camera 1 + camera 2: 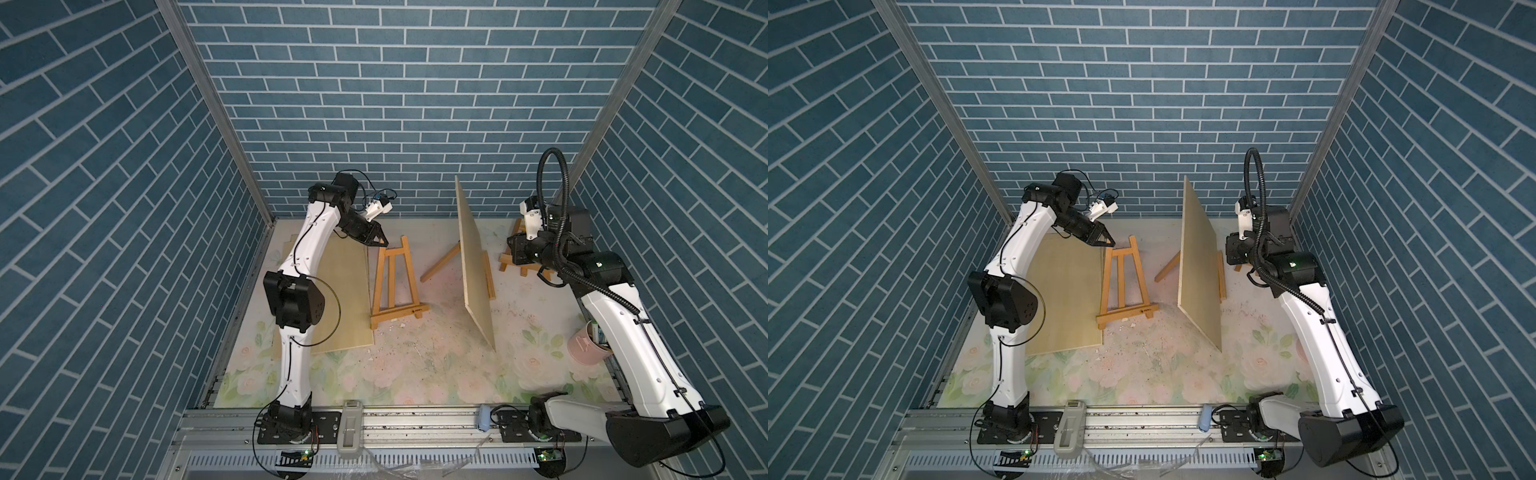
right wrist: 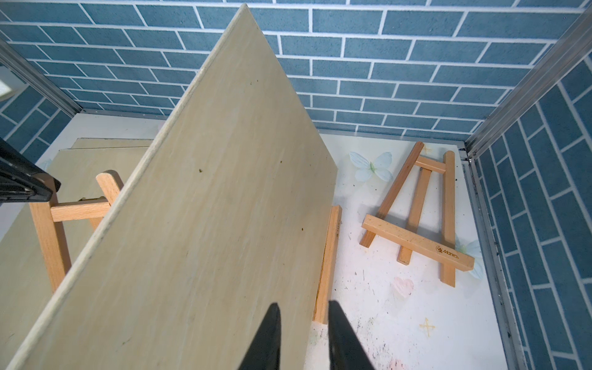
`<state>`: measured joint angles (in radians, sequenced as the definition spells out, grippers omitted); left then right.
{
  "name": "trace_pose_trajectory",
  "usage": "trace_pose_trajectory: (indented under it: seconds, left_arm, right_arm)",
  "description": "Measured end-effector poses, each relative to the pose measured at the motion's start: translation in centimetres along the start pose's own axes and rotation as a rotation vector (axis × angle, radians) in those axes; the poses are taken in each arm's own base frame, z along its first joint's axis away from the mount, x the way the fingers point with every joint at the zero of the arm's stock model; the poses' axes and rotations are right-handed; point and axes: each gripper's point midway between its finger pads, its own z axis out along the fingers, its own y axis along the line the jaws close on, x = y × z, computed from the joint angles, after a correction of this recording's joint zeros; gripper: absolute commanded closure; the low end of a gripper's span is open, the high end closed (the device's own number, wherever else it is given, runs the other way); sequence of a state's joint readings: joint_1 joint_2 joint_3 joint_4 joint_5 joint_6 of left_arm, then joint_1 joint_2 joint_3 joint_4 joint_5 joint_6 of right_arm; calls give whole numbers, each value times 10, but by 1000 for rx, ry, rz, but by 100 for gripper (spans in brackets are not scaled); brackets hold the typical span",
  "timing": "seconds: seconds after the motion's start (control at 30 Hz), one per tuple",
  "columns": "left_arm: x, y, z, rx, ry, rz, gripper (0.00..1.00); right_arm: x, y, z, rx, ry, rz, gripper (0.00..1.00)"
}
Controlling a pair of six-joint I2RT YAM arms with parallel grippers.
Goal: Disassemble the easel
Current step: Place the easel at the center of the board.
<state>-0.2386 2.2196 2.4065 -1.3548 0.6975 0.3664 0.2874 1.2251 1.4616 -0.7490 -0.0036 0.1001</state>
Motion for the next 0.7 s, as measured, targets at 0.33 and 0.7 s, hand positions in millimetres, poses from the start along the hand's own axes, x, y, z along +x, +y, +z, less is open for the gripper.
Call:
trace_pose_trajectory:
  seconds: [0.33,0.7]
  left_arm:
    - [7,48,52,9,38,-96,88]
    - [22,87,93,-50,92,-182,82]
  right_arm:
    - [15,-4,4,23,50,8,73]
    - [20,-9,3,49,68,26,73]
